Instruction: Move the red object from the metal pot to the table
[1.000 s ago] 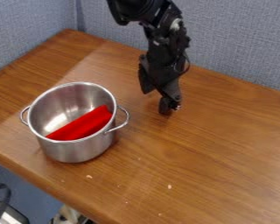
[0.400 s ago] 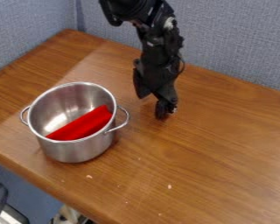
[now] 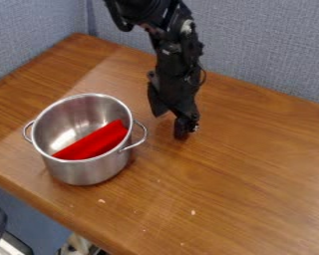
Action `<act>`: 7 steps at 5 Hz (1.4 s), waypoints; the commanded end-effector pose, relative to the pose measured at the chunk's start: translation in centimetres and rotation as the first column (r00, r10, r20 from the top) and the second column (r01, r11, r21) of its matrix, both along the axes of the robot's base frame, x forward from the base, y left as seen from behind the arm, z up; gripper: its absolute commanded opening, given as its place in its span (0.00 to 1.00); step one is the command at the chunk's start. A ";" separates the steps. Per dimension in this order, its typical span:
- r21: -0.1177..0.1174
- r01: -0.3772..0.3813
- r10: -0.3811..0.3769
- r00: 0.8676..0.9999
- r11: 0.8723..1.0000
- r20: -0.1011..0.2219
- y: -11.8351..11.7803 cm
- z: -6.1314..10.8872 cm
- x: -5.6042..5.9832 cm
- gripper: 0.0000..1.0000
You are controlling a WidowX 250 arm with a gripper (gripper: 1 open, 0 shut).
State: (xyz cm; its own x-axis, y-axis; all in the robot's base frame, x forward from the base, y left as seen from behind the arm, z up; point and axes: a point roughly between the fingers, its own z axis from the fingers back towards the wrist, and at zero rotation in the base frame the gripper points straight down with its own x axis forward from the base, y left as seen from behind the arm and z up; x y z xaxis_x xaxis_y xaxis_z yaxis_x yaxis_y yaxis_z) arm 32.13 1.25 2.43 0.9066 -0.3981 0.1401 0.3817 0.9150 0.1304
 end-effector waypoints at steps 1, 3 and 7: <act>-0.018 -0.030 0.030 0.999 0.999 0.024 0.5 1.2 -0.2 1.00; -0.016 -0.048 0.048 0.998 0.999 0.045 0.4 2.7 -0.4 1.00; 0.015 -0.120 0.118 0.986 0.993 0.115 0.5 9.9 -2.7 1.00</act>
State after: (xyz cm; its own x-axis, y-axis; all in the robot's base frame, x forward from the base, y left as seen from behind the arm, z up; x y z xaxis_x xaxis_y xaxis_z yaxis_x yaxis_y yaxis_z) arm 29.29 1.41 11.32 0.9334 -0.2912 0.2095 0.2593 0.9513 0.1669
